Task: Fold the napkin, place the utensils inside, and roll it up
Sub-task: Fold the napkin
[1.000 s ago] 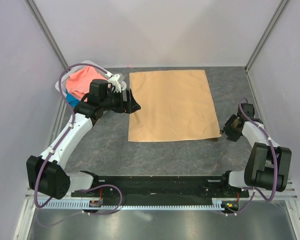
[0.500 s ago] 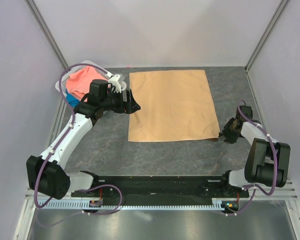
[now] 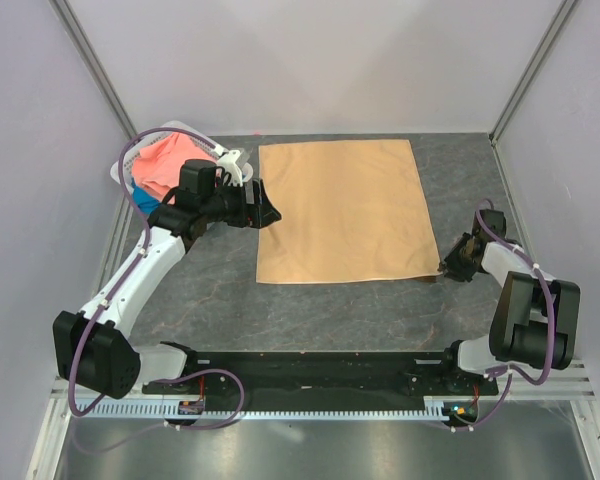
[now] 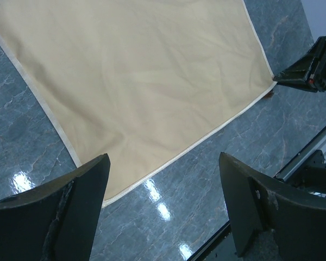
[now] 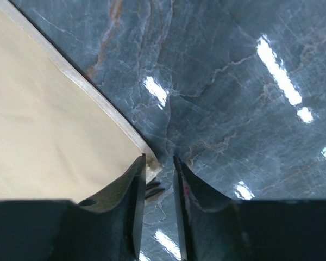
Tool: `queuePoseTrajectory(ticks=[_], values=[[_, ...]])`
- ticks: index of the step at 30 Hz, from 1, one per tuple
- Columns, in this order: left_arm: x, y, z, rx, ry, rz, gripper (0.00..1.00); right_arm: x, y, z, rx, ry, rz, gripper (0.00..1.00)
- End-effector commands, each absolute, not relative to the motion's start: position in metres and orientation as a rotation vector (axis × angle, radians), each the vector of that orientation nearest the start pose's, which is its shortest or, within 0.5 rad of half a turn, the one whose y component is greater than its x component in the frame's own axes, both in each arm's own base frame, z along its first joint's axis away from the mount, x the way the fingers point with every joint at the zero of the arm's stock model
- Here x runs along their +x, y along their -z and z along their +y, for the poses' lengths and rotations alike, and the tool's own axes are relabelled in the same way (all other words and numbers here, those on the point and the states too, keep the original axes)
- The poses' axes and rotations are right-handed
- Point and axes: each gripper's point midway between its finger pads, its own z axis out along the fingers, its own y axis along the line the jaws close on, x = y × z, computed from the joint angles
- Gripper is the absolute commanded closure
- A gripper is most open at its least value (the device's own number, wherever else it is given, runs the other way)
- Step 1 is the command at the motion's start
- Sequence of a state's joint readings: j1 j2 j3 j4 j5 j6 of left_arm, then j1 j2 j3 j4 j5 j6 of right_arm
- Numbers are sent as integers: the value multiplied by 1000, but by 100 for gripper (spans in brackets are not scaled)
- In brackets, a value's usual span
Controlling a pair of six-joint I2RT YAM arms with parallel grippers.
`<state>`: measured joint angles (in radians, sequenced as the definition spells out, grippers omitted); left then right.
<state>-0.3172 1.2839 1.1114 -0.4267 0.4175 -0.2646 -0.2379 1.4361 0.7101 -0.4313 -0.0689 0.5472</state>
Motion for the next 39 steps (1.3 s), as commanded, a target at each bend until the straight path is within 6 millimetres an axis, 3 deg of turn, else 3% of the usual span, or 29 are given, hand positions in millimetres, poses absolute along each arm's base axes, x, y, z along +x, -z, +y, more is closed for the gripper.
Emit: queuePoseTrajectory(ticks=[1,11,19,23,25,31,32,37,39], values=[[319,-225,-189,356,758,2170,12,282,-2,-26,1028,-239,2540,69],[319,-225,-187,356,748,2169,12,292,-15,-19,922,-314,2524,99],[318,-224,-186,358,746,2171,12,304,-58,-19,836,-330,2441,100],[318,-222,-186,362,739,2176,11,331,-101,-11,756,-313,2365,100],[319,-222,-186,362,739,2178,11,340,-111,-6,733,-296,2359,100],[318,-220,-185,361,733,2182,11,388,-123,28,634,-289,2354,100],[319,-221,-184,360,728,2182,11,399,-121,50,595,-319,2367,100],[318,-221,-184,359,728,2181,11,448,-117,106,510,-388,2349,100],[318,-220,-185,361,731,2182,11,472,-114,139,473,-438,2335,100]])
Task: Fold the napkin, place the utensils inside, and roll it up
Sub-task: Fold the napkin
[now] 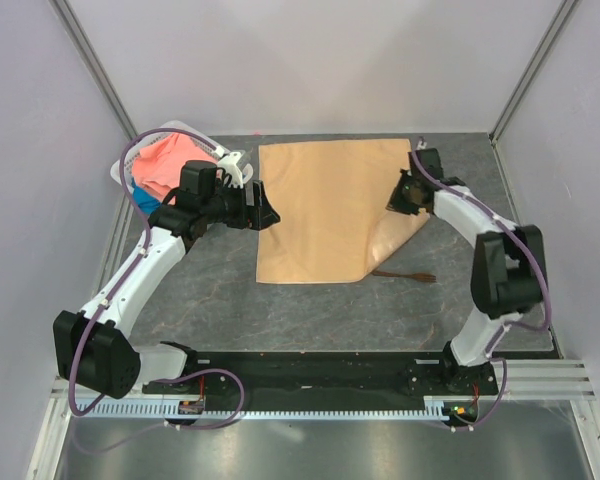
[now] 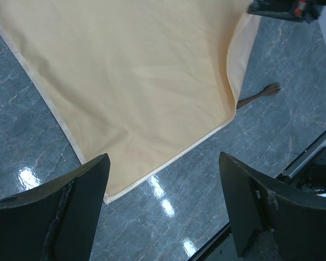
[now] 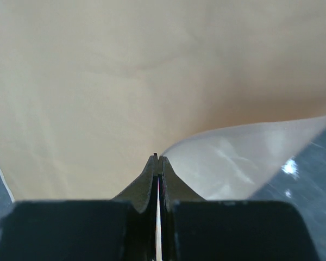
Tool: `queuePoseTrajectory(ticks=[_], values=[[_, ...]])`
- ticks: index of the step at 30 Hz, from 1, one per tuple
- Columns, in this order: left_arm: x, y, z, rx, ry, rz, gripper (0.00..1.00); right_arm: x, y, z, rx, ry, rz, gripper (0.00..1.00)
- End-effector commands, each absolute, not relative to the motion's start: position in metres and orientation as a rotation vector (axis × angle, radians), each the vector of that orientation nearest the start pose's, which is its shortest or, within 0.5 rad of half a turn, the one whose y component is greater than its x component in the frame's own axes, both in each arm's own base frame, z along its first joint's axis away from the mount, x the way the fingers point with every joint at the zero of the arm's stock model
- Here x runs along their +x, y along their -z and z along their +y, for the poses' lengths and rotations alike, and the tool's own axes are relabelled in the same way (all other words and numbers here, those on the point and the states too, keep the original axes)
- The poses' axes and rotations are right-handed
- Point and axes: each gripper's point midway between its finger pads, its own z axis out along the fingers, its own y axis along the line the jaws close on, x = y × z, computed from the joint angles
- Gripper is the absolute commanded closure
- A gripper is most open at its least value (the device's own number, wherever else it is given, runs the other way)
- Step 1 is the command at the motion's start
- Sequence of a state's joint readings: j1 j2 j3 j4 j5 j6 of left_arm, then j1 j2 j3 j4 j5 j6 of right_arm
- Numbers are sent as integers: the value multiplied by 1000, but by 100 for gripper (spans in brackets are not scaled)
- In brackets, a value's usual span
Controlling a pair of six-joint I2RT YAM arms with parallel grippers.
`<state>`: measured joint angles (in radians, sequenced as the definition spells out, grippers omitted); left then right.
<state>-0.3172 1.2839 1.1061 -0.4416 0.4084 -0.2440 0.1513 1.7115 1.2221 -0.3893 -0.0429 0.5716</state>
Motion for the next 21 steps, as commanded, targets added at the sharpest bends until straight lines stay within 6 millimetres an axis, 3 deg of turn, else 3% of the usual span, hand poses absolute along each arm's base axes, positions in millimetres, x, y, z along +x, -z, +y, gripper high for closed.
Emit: queuePoseTrajectory(ticks=[1,2,3,4,5,10,16,17,21], values=[[318,-219,-184,359,730,2185,11,489,-128,153,454,-474,2293,100],[317,-220,-184,359,734,2184,11,496,-113,173,425,-486,2318,100],[318,-219,-184,359,734,2185,11,503,-112,186,417,-503,2315,100],[318,-220,-184,357,733,2182,11,520,-129,199,400,-534,2268,100],[317,-220,-184,359,734,2184,11,526,-110,217,384,-539,2296,100],[318,-218,-183,354,727,2188,11,565,-104,283,373,-687,2236,100],[319,-217,-181,344,727,2193,11,608,-128,354,397,-1006,1998,100],[319,-216,-181,342,725,2196,11,617,-144,361,395,-1069,1912,100],[320,-216,-180,338,719,2195,11,632,-162,387,418,-1206,1755,100]])
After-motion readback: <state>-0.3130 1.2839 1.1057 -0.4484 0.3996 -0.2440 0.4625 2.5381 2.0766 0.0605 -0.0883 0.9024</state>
